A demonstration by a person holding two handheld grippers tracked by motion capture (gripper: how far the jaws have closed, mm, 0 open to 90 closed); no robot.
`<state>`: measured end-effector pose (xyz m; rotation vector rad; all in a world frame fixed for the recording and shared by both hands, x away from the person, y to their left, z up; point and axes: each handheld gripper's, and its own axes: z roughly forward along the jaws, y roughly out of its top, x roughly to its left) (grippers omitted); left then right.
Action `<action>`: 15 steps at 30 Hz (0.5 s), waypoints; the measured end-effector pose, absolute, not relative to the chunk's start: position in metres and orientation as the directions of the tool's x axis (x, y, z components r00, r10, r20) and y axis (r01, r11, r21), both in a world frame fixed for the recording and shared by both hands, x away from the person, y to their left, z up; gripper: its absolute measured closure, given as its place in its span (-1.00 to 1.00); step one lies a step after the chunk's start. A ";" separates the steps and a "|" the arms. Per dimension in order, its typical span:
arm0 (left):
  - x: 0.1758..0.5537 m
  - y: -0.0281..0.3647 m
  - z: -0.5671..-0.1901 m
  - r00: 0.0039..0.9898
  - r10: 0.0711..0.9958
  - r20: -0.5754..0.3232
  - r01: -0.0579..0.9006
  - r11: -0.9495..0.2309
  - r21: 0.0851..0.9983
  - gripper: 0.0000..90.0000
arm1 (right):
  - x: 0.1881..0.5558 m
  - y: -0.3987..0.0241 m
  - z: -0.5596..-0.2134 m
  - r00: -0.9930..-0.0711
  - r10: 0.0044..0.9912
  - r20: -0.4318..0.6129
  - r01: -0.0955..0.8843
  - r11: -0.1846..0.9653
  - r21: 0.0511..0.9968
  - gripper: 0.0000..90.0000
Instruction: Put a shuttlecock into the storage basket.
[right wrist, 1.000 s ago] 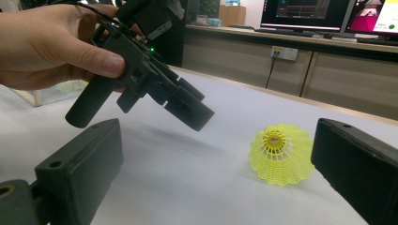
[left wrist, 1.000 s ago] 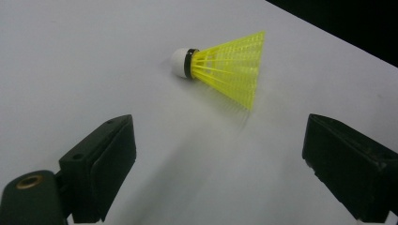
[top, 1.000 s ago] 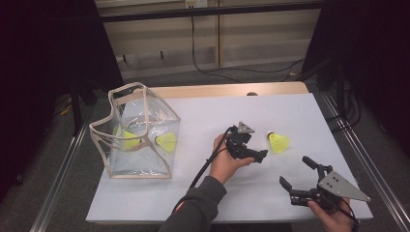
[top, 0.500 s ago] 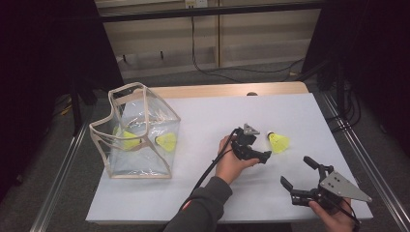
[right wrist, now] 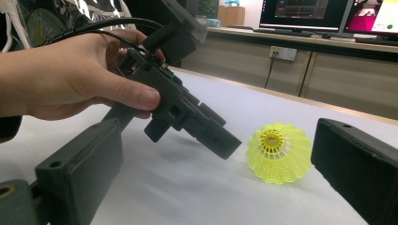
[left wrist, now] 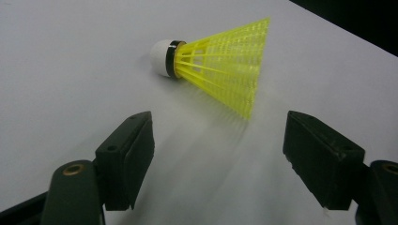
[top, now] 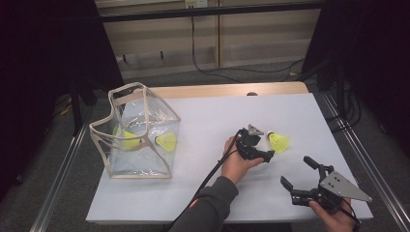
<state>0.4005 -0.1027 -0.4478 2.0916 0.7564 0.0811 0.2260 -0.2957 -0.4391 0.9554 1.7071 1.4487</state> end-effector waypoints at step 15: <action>0.403 -0.111 -0.451 0.814 0.538 -0.221 0.484 -0.414 0.771 -0.31 | 0.226 -0.296 -0.439 -0.490 0.871 -0.041 0.099 0.103 0.990 -0.95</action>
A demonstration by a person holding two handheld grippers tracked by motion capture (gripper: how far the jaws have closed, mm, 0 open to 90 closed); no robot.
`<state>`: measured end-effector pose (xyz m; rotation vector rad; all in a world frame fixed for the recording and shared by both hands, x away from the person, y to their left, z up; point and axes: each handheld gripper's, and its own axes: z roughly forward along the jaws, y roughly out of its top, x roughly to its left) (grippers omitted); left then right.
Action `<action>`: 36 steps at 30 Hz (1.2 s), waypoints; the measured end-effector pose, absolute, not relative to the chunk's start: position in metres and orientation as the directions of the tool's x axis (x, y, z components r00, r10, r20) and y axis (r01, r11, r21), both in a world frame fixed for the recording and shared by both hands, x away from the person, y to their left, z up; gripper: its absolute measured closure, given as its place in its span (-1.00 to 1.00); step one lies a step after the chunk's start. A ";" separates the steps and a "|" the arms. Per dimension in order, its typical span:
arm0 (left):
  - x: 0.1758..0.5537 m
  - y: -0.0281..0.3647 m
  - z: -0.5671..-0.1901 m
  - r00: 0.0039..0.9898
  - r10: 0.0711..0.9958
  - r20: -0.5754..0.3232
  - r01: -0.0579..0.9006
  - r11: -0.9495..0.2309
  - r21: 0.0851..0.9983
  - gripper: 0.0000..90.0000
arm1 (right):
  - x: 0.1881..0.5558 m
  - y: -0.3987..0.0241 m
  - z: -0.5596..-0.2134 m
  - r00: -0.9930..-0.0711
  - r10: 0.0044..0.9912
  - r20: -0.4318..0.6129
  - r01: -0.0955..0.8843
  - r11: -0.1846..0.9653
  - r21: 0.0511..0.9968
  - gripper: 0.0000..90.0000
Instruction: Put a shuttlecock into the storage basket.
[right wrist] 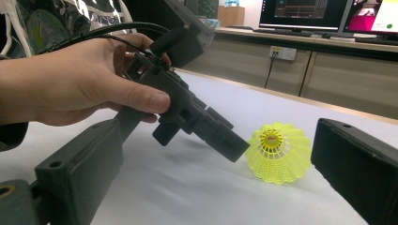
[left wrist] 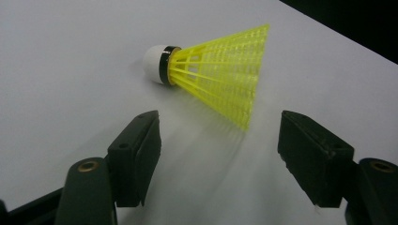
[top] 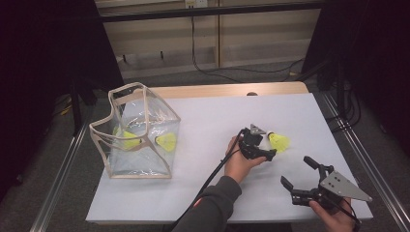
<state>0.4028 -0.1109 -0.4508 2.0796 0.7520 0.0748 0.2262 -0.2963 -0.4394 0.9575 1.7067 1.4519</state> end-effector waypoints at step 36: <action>0.412 -0.114 -0.457 0.785 0.598 -0.159 0.443 -0.363 0.820 0.27 | 0.226 -0.297 -0.439 -0.489 0.871 -0.045 0.098 0.106 0.990 -0.95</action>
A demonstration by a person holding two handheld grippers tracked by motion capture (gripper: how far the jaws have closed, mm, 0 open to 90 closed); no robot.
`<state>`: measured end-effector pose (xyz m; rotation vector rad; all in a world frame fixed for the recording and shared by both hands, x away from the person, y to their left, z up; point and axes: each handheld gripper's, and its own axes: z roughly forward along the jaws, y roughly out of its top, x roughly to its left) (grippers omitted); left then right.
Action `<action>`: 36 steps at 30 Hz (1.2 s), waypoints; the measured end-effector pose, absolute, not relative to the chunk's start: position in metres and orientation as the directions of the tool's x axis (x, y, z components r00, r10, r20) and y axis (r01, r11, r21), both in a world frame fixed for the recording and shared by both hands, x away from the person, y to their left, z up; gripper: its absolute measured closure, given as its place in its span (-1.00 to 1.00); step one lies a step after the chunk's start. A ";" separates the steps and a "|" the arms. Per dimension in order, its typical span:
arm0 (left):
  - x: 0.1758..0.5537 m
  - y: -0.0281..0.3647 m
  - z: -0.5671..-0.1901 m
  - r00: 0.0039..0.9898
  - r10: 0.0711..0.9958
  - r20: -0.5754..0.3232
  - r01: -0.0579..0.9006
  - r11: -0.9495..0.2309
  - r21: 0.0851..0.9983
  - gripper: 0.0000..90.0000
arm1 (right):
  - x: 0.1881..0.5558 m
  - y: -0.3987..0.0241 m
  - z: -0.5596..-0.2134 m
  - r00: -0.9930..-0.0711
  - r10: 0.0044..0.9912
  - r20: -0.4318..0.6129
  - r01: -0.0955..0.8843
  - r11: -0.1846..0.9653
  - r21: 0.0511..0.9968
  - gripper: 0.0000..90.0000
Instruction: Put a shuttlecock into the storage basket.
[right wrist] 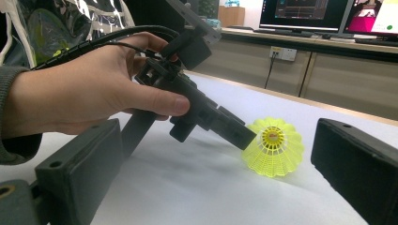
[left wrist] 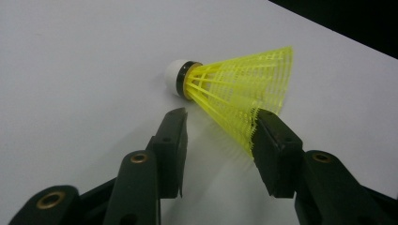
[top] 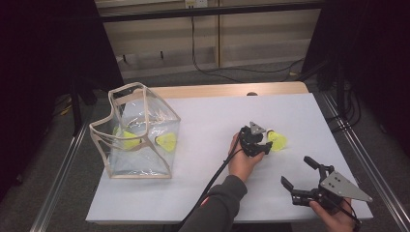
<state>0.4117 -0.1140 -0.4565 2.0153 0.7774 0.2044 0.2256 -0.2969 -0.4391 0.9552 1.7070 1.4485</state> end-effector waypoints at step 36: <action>0.418 -0.103 -0.460 0.773 0.608 -0.183 0.468 -0.351 0.811 0.58 | 0.226 -0.297 -0.439 -0.491 0.870 -0.046 0.095 0.106 0.990 -0.95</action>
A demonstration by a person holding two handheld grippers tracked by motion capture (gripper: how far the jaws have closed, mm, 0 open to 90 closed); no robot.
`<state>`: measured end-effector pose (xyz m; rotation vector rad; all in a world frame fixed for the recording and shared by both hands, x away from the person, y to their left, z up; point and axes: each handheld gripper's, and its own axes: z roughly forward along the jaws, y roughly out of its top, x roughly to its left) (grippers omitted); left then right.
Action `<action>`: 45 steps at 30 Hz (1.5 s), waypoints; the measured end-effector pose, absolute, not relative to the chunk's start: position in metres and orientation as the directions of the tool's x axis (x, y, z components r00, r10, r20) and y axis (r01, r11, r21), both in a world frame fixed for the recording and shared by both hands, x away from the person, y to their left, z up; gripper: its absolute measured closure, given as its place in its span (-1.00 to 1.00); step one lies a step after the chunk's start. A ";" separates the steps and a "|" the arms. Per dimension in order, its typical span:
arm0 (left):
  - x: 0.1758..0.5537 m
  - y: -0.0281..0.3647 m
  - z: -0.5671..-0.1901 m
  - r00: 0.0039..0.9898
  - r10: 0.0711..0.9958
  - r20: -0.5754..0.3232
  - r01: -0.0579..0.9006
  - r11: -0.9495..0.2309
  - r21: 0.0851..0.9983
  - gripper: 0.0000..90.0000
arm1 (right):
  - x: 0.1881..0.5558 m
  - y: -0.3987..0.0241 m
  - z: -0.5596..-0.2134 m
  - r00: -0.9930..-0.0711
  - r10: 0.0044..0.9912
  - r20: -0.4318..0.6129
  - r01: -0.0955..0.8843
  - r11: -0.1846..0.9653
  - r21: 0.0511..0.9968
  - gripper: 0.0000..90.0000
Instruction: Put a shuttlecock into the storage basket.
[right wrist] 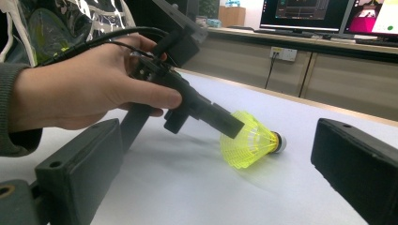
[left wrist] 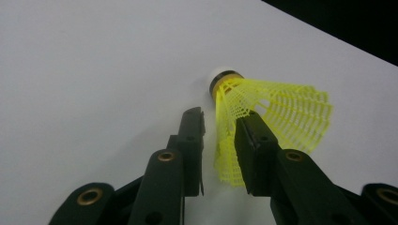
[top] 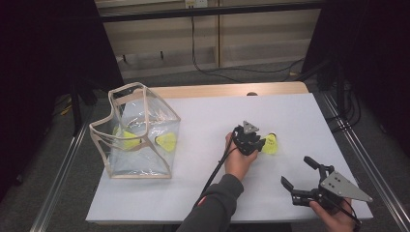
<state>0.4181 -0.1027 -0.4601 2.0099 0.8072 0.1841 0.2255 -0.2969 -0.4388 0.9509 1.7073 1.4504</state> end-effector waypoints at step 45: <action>0.407 -0.043 -0.403 0.782 0.543 -0.305 0.543 -0.354 0.762 0.98 | 0.226 -0.297 -0.439 -0.489 0.871 -0.047 0.096 0.107 0.990 -0.95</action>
